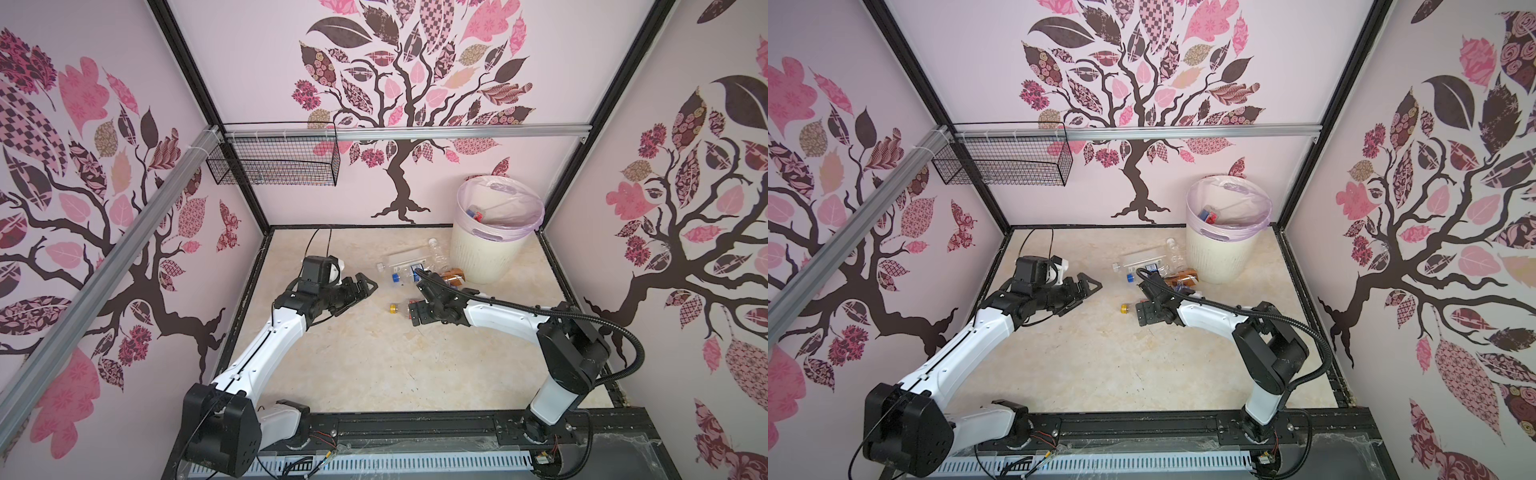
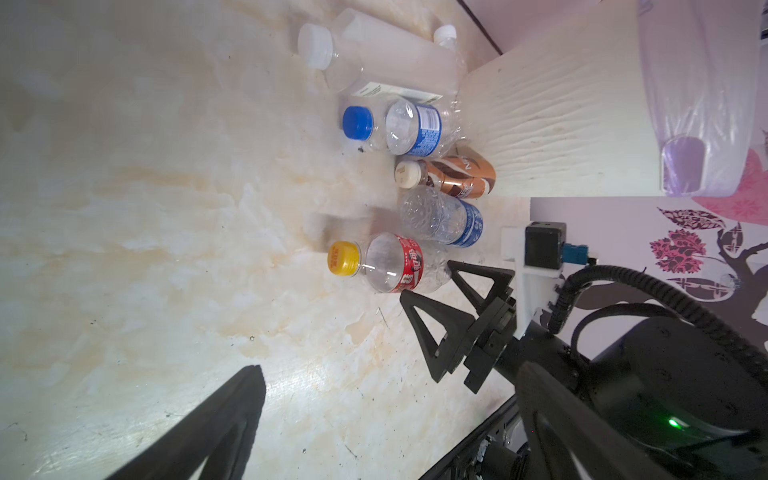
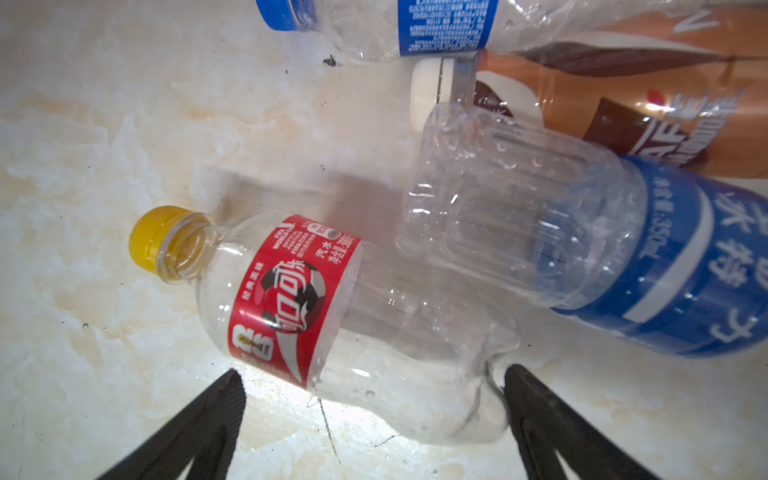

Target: Throw the plastic bottles in the bin

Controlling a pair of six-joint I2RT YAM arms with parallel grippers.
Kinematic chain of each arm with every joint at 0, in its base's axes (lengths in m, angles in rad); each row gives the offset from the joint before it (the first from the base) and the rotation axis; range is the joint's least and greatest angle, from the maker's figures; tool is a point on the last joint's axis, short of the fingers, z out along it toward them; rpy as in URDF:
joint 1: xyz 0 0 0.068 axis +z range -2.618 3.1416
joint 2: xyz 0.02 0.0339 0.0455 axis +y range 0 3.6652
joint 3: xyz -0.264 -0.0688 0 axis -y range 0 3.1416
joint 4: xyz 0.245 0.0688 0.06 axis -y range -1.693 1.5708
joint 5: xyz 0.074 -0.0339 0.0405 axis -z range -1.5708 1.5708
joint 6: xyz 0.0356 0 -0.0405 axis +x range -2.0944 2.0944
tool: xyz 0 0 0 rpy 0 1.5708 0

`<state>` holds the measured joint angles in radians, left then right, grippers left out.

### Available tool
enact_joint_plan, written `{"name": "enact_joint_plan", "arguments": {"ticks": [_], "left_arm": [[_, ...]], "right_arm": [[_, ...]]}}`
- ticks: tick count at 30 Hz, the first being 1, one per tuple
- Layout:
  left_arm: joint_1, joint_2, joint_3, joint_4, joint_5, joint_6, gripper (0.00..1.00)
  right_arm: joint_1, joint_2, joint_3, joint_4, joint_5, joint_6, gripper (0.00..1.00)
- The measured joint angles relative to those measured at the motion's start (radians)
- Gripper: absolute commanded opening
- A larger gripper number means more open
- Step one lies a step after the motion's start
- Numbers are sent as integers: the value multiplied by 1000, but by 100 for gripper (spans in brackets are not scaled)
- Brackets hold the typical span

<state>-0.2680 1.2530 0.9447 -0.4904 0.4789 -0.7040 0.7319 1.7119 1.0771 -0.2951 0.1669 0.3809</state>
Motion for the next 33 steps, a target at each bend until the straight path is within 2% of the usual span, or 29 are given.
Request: {"name": "enact_joint_plan", "arguments": {"ticks": [7,16,25,33], "left_arm": [[0,56,-18,2,46,-4,98],[-15,182,-17,-32,49,23,98],[-87,200,-17,-27,42,23,98],[-101,245,-3,-58,18,47,98]], "right_arm": [[0,-40,-55,12,-8,-3,100],[0,-124,-129,27,-23,2,100],[-10,-101,-132,23,24,-8,100],[-63,-60,-120,12,73,-27,99]]}}
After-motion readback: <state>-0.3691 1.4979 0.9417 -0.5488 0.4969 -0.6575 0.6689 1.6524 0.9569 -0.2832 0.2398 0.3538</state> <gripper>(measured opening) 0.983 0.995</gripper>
